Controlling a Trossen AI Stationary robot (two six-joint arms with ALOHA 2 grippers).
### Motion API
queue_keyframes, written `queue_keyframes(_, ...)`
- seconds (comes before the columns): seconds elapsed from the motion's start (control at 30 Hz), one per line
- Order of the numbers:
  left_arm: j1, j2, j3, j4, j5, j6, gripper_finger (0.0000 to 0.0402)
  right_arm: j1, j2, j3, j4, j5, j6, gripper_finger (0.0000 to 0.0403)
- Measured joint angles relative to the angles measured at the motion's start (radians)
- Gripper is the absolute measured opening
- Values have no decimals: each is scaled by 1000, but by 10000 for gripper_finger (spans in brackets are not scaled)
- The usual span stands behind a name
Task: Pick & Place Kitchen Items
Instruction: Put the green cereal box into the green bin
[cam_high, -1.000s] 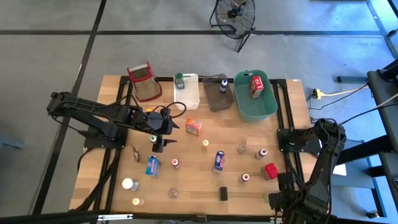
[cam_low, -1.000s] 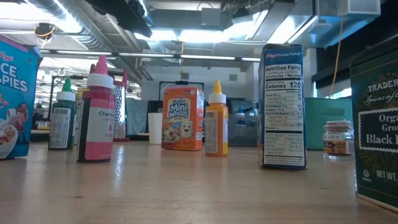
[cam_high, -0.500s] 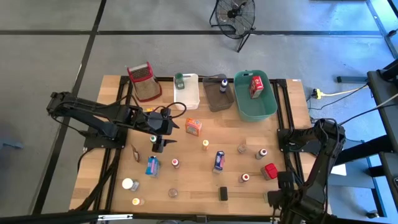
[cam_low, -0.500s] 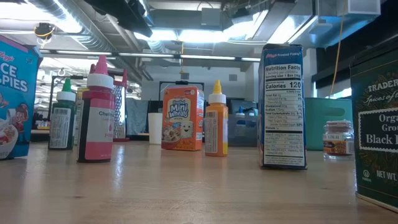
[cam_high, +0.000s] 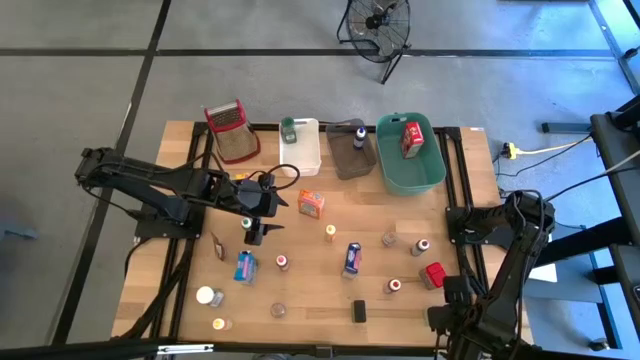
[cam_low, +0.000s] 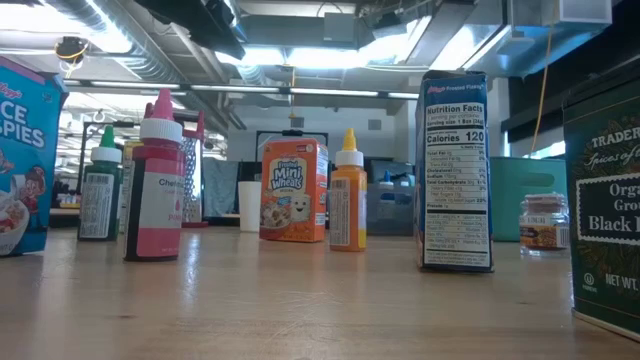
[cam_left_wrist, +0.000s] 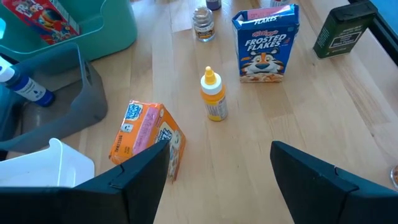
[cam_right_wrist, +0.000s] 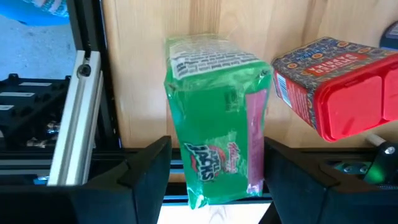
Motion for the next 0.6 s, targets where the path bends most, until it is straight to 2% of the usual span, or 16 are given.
queue_keyframes(0.27, 0, 0, 0, 0, 0, 0, 274, -12, 0, 0, 11, 1, 5, 225)
queue_keyframes(0.6, 0, 0, 0, -1, 1, -1, 274, -42, 0, 0, 19, -17, -3, 136)
